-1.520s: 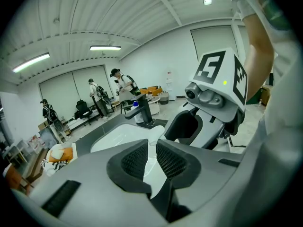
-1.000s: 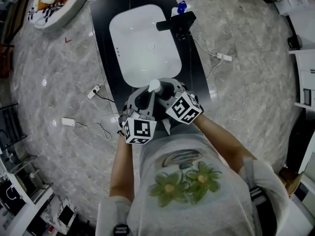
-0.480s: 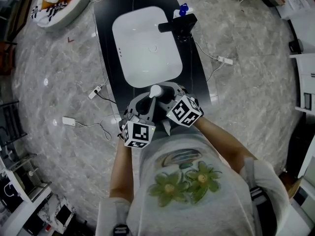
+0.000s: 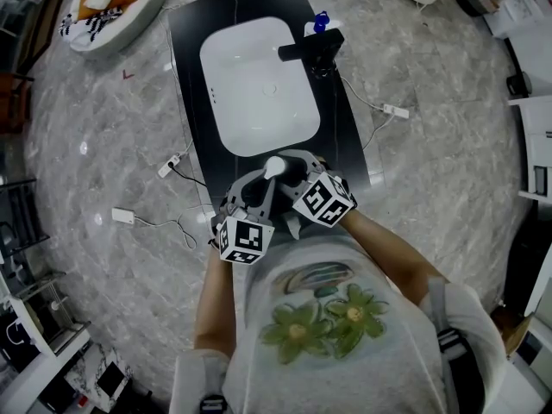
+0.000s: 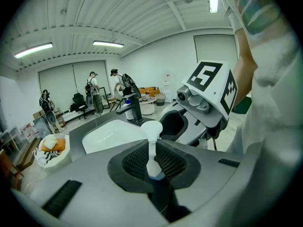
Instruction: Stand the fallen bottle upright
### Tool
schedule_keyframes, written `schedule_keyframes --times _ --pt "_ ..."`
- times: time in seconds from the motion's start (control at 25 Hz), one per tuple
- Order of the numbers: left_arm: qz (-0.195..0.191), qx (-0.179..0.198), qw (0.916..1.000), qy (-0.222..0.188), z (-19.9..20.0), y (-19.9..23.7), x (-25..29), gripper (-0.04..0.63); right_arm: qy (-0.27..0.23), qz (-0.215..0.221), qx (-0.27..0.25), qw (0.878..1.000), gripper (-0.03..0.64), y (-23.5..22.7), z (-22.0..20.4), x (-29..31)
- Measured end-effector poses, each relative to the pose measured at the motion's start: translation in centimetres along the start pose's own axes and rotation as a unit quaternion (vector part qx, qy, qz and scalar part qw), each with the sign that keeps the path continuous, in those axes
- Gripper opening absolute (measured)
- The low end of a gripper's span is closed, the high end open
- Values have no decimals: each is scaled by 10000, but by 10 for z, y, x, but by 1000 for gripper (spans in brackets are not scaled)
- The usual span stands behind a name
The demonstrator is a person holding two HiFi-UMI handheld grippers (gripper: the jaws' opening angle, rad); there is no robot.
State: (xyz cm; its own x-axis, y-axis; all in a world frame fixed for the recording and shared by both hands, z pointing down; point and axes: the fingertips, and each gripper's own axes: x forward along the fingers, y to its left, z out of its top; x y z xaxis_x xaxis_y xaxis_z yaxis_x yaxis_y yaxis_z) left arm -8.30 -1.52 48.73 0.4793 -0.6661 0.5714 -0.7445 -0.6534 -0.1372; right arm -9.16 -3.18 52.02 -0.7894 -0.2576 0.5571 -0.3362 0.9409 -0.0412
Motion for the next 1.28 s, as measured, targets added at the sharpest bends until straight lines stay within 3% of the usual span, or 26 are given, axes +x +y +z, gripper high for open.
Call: schedule_keyframes --times 1.28 --pt "327 -422 9986 -10 -7 -21 -14 51 -79 -105 207 9997 219 10 -6 -2"
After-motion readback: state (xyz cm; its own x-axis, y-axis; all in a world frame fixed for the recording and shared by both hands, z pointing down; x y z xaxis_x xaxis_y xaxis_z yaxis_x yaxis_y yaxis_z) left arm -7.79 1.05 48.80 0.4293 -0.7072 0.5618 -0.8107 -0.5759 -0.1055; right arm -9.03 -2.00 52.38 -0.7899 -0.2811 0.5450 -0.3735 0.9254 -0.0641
